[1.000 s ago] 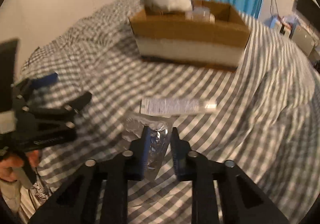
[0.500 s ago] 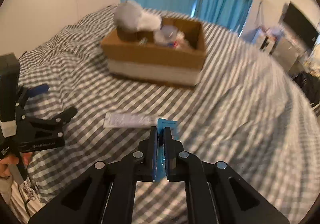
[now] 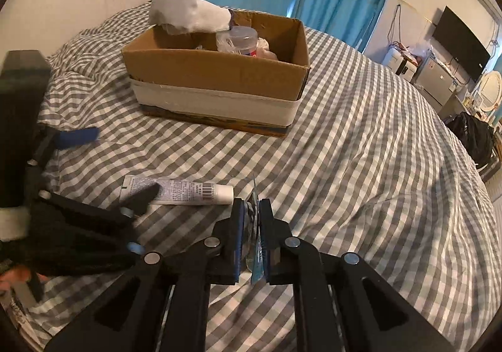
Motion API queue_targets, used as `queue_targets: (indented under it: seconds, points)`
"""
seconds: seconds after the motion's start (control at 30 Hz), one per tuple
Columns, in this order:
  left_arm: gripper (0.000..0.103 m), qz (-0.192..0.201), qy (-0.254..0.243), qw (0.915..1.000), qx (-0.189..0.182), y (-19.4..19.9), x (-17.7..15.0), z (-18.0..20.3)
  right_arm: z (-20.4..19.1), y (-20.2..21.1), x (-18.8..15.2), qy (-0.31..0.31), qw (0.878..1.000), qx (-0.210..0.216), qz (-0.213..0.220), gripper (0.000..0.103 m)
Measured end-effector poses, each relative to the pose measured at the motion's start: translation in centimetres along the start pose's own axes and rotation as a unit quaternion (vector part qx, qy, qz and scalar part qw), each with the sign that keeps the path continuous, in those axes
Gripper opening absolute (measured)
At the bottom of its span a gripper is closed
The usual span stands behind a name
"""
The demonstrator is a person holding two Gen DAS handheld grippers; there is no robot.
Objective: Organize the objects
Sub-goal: 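Grasp the foil blister pack with right tool while left tool grasps the white tube, then carry tube and blister pack into the box and open both tools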
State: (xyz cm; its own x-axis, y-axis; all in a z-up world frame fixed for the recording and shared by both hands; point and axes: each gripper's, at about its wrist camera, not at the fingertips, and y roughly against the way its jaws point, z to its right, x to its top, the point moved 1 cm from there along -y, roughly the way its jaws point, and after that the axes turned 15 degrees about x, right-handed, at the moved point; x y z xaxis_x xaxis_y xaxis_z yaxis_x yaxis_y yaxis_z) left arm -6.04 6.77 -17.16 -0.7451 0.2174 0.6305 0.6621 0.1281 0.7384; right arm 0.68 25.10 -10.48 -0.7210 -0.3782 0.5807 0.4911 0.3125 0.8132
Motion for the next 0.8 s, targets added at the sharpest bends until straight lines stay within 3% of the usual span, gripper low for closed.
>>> queue_targets:
  seconds: [0.1,0.17,0.23,0.27,0.33,0.4,0.53,0.57,0.8]
  points:
    - [0.103,-0.012,-0.036,0.9992,-0.008,-1.7,0.2,1.8,1.3,-1.3,-0.3,-0.028,0.999,-0.002,-0.029,0.018]
    - [0.103,-0.014,-0.047,0.9988,-0.01,-2.6,0.2,2.4,2.1,-1.8,-0.7,-0.056,0.998,0.022,-0.034,0.018]
    - [0.091,-0.016,-0.046,0.9984,-0.028,-2.9,0.2,2.7,2.7,-1.8,-0.8,-0.075,0.996,0.036,-0.03,0.014]
    - [0.078,-0.016,-0.045,0.9979,-0.045,-2.8,0.1,2.7,2.8,-1.7,-0.8,-0.076,0.996,0.032,-0.027,0.012]
    - [0.064,-0.01,-0.049,0.9968,-0.063,-2.3,0.0,2.8,2.7,-1.5,-0.7,-0.075,0.997,0.028,-0.02,0.009]
    - [0.041,-0.006,-0.056,0.9954,-0.077,-1.7,-0.2,3.0,2.6,-1.3,-0.7,-0.077,0.996,0.032,-0.017,0.008]
    - [0.022,-0.005,-0.052,0.9958,-0.075,-0.6,-0.4,2.3,2.4,-0.6,-0.8,-0.075,0.997,0.032,-0.006,0.008]
    - [0.01,-0.004,-0.048,0.996,-0.075,-0.3,-0.5,2.0,2.4,-0.3,-0.8,-0.074,0.997,0.032,-0.003,0.008]
    - [0.01,0.007,-0.011,0.9971,-0.076,2.9,-0.8,-1.2,1.1,2.0,-0.8,-0.063,0.997,0.031,0.024,0.008]
